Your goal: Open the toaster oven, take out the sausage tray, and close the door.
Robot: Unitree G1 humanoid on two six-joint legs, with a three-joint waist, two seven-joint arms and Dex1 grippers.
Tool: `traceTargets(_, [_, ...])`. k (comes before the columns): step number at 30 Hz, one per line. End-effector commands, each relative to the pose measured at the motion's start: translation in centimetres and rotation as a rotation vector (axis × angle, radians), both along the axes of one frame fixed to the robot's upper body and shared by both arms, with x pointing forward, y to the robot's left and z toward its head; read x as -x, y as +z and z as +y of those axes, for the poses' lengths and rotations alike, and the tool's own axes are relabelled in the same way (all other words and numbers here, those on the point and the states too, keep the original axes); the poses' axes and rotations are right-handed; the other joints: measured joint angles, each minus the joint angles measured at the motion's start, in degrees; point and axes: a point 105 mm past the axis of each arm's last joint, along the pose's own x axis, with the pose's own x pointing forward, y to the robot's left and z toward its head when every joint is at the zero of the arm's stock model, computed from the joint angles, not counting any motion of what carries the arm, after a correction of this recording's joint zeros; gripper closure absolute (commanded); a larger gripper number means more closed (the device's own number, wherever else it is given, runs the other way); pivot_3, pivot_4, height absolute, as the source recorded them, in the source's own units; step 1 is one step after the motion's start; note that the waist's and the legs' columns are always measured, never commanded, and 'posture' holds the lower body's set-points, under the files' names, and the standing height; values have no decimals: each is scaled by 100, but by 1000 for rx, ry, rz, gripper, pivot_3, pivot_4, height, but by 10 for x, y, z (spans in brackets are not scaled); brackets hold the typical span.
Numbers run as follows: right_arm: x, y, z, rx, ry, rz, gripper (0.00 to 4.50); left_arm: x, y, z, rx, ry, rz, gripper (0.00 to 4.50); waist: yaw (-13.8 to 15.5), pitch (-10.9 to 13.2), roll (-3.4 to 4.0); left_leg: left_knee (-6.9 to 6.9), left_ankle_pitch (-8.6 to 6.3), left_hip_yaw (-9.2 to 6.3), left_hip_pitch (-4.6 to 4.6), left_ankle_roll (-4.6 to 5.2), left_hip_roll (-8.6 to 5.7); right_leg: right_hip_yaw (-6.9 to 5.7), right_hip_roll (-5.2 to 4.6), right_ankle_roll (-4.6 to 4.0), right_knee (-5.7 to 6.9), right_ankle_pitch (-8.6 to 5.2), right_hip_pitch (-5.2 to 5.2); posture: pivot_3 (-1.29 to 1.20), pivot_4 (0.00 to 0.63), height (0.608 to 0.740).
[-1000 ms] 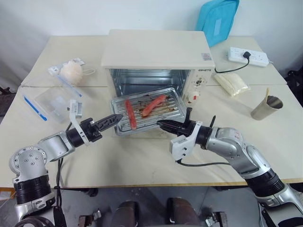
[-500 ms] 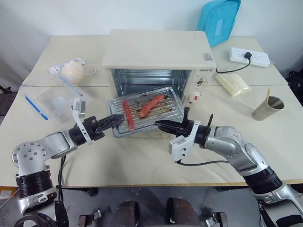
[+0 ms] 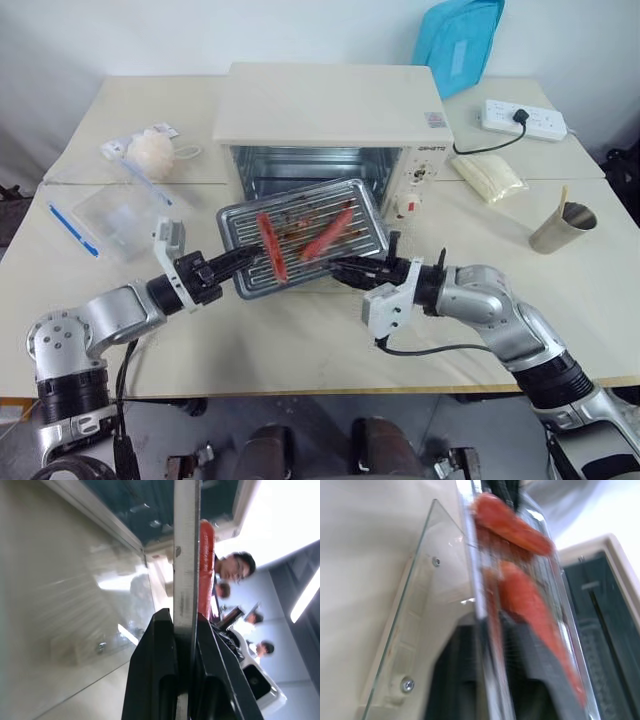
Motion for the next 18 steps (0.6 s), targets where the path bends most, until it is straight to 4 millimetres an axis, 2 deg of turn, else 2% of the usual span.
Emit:
traceTargets(1, [0,20,-15,-78,-20,12,2366,9,10,8,74,52,-21,4500,15,0,0,0,0,0,2,0,0,4,-1,0,-1,0,2,0,150,740])
traceTargets(6, [0,10,-41,-127,-40,214,661,29,1,27,133,152,-30,4500,32,-2,-3,0,-1,-10,6,1,-3,19,-2,0,-21,0,25,0,150,740])
traceTargets(10, [-10,6,-65,-197,-125,333,661,46,-9,45,176,248,-23,4500,30,-2,-3,1,-1,-9,10,2,0,16,0,-2,-47,1,40,0,150,740])
traceTargets(11, [-13,5,-72,-217,-153,368,987,51,-12,49,182,269,-20,4500,30,-2,-3,1,-1,-8,21,2,0,17,0,-3,-54,1,49,0,150,740])
traceTargets(13, [-18,3,-83,-259,-191,429,1267,60,-16,54,197,309,-21,4500,25,-2,-3,-3,-1,-10,35,1,5,17,-3,-3,-56,1,66,0,150,740])
traceTargets(18, [-32,-16,-115,-284,-320,572,2908,84,-25,70,264,470,-29,4500,31,-2,-4,-6,-5,-12,37,4,6,15,-9,-6,-70,3,76,0,150,740])
